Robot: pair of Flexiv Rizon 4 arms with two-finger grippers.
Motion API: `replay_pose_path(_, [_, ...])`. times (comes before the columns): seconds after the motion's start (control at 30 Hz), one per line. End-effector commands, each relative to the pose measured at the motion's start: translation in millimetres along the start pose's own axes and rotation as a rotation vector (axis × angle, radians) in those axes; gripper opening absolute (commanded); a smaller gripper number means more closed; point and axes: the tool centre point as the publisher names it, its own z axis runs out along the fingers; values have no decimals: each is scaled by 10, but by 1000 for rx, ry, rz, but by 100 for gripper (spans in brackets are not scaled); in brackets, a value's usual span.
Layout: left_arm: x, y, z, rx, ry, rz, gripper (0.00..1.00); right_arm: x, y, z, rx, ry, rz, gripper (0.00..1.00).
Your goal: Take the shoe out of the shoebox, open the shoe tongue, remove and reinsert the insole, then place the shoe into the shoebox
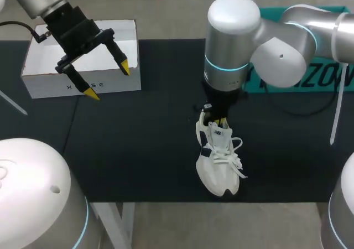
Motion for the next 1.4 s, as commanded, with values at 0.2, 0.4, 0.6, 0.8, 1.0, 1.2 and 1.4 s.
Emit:
replay_pose_path(0.2, [-4, 3, -3, -1, 3, 0, 100, 68, -87, 143, 60, 23, -3, 0])
replay_pose_path(0.4, [-4, 3, -3, -1, 3, 0, 100, 12, -123, 268, 88, 35, 19, 0])
replay_pose_path(0.6, [-4, 3, -3, -1, 3, 0, 100, -39, -164, 328, 111, 61, 42, 20])
replay_pose_path(0.8, [-4, 3, -3, -1, 3, 0, 100, -36, -193, 362, 118, 68, 45, 37])
replay_pose_path(1.0, [-4, 3, -3, -1, 3, 0, 100, -4, -197, 378, 119, 70, 39, 41])
replay_pose_path(1.2, [-4, 3, -3, -1, 3, 0, 100, 46, -168, 371, 110, 67, 21, 45])
replay_pose_path(1.4, [-4, 3, -3, -1, 3, 0, 100, 108, -144, 377, 109, 65, 10, 60])
